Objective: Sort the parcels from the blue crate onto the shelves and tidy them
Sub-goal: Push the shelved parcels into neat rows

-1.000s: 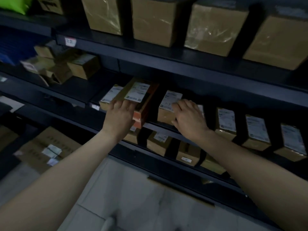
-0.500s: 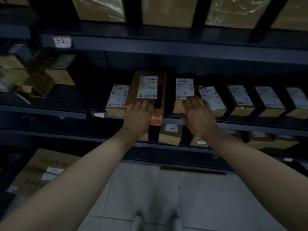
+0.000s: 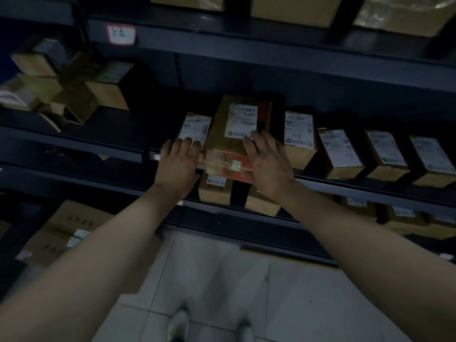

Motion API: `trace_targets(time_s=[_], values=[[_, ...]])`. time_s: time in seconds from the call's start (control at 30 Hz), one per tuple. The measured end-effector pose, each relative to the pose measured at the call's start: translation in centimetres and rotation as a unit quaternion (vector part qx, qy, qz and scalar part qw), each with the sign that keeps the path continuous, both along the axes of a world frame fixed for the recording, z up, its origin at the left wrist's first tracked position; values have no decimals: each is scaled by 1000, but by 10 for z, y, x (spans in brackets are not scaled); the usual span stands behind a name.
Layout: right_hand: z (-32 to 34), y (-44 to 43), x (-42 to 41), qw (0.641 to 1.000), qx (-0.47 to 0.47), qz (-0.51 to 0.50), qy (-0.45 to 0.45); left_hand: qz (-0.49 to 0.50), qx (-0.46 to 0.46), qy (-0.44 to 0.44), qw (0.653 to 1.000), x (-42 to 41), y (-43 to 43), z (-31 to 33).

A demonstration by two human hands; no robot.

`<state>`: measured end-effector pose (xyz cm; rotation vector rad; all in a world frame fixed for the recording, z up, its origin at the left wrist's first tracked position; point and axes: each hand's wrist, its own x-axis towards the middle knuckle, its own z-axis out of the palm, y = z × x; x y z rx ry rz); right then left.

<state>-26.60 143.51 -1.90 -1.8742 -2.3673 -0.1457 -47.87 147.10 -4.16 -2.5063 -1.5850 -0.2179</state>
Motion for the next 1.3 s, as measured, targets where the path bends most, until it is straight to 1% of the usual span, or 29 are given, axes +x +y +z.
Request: trace_targets(time_s=[0.13,0.33,0.47,0.57,0.67,0.73,0.87,0.93,1.07,1.17,1.3], values=[[-18,11,-20,1000,3,-12,3,5,-28,27,999,-26,16,-9],[-41,21,-34,997,14,-70,-21,-34,-54,26,998,-42,49,-23],[-50,27,-39,993,34,-104,-43,-79,-66,14,995,-41,63,-36],[-50,31,-39,990,30,-120,-63,-104,-63,17,992,-37,76,-47],[-48,36,-41,990,28,-128,-54,-121,-54,-9,991,-35,91,-57],[-46,42,-41,990,20,-132,-49,-122,-54,-26,991,-35,101,-59],[-46,59,-40,990,17,-135,-47,-115,-63,-10,991,-37,121,-55],[-45,68,-40,990,14,-133,-40,-110,-64,-16,992,-39,131,-54],[-46,84,-36,990,4,-133,-54,-95,-58,-10,994,-42,145,-51],[-48,91,-34,989,11,-133,-57,-84,-70,13,994,-42,152,-49],[-48,97,-32,989,2,-134,-65,-85,-63,28,994,-42,157,-50]])
